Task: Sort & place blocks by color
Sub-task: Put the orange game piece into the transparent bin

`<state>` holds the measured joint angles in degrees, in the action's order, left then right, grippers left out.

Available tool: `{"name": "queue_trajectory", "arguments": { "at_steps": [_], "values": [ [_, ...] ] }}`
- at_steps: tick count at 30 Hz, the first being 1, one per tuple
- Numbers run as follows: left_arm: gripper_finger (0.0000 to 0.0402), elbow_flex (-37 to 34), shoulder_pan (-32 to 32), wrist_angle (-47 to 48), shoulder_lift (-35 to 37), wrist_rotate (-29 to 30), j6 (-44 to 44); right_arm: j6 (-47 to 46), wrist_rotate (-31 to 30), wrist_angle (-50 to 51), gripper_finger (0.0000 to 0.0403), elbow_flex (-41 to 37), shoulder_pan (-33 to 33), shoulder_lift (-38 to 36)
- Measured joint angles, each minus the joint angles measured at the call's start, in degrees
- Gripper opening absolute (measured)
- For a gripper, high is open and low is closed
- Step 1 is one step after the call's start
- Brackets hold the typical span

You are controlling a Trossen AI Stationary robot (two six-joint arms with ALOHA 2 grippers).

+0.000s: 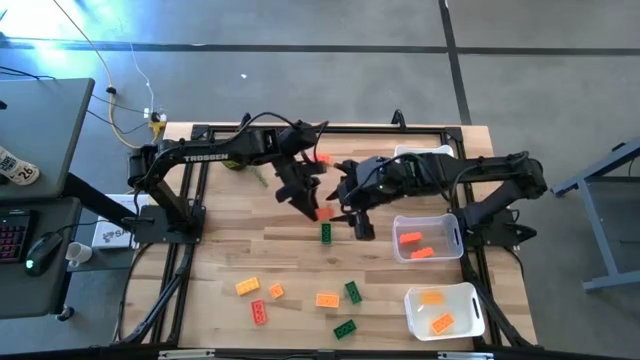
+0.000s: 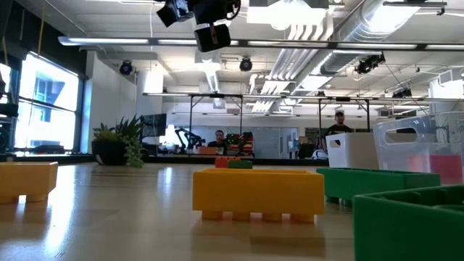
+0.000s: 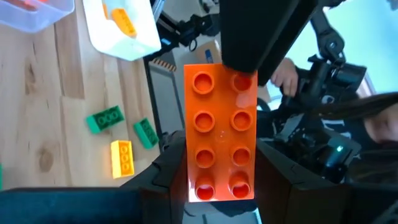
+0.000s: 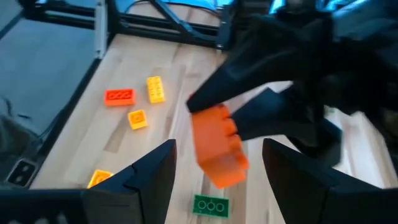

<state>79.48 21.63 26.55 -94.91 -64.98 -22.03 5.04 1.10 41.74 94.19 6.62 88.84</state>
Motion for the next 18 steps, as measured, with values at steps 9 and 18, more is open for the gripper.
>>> {"name": "queue_trajectory", "arguments": {
  "at_steps": [9,18],
  "values": [
    [0.0115,0.00,0.00,-8.86,0.00,-1.19,-7.67,4.04,0.77,-0.07,0.0207,0.00,-0.28,0.00],
    [0.0123,0.00,-0.02,-11.44,0.00,-1.66,-9.75,5.40,0.02,-0.70,0.0073,0.00,-0.27,-0.02]
  ]
}}
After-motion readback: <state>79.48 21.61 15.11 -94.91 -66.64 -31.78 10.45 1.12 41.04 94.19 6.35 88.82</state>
